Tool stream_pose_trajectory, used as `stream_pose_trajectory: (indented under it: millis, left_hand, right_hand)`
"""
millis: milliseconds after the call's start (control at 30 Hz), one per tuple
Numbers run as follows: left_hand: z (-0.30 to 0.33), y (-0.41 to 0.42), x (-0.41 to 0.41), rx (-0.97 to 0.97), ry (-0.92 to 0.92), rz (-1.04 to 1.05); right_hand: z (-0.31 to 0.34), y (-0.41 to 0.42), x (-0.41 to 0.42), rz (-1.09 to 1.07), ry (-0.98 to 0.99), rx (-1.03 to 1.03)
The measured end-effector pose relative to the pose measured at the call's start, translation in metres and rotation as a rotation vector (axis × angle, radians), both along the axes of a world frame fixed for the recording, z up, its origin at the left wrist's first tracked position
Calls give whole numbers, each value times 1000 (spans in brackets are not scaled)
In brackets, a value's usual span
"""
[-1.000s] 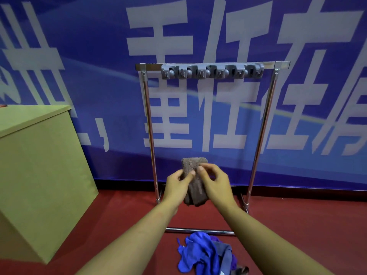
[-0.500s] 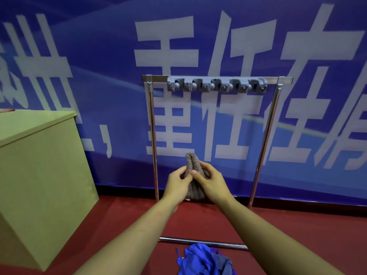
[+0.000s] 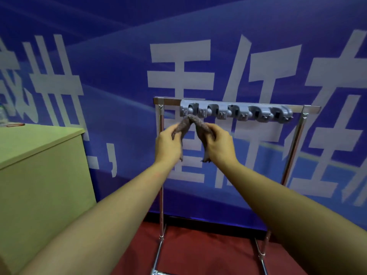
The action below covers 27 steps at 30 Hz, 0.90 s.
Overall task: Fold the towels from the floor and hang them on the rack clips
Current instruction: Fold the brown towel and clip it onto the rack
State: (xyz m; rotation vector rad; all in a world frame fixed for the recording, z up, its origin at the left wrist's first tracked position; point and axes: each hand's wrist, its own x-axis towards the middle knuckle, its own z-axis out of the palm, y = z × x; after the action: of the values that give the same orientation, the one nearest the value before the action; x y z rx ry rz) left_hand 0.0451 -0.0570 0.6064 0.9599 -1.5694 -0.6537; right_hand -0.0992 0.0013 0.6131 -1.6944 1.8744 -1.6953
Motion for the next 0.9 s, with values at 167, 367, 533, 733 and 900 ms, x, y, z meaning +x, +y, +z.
stream_pose_trajectory:
  millis: [167,367,533,733,900]
  left_hand:
    - [32,-62,-4,-139,-14,134]
    - [38,-118,-8,-178,-111,176]
    - [-2,-134,-11,-111,-202,170]
    - [-24,-131,-23,-41,-251,57]
    - [-24,-121,-23,6,-232,-55]
  right_hand:
    - [27,-58,0,-54,72,-94]
    - [32,-111,-5,-99,145,-40]
    - [7,-126,-13,-128,177,97]
    - [-16,-130,-8,-79,168,132]
    - [-18,-121,-4,-4,159,162]
